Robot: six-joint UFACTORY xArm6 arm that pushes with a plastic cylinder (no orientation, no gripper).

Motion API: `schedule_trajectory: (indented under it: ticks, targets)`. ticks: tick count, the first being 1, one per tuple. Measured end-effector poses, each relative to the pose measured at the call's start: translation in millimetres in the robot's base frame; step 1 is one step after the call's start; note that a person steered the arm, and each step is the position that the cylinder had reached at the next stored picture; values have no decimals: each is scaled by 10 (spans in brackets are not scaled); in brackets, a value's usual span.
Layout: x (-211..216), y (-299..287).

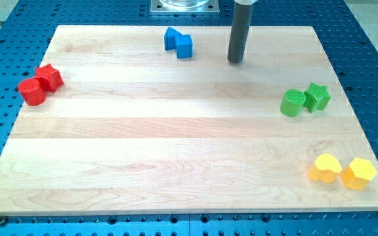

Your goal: Place your hand below the cube

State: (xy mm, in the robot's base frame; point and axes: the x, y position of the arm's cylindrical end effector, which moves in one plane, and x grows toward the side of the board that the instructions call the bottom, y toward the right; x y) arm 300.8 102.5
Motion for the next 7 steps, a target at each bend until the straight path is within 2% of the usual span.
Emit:
schedule_trajectory:
  ticks: [2, 4, 7]
  targets:
    - [0, 0]
    - [185, 29]
    - [235, 568]
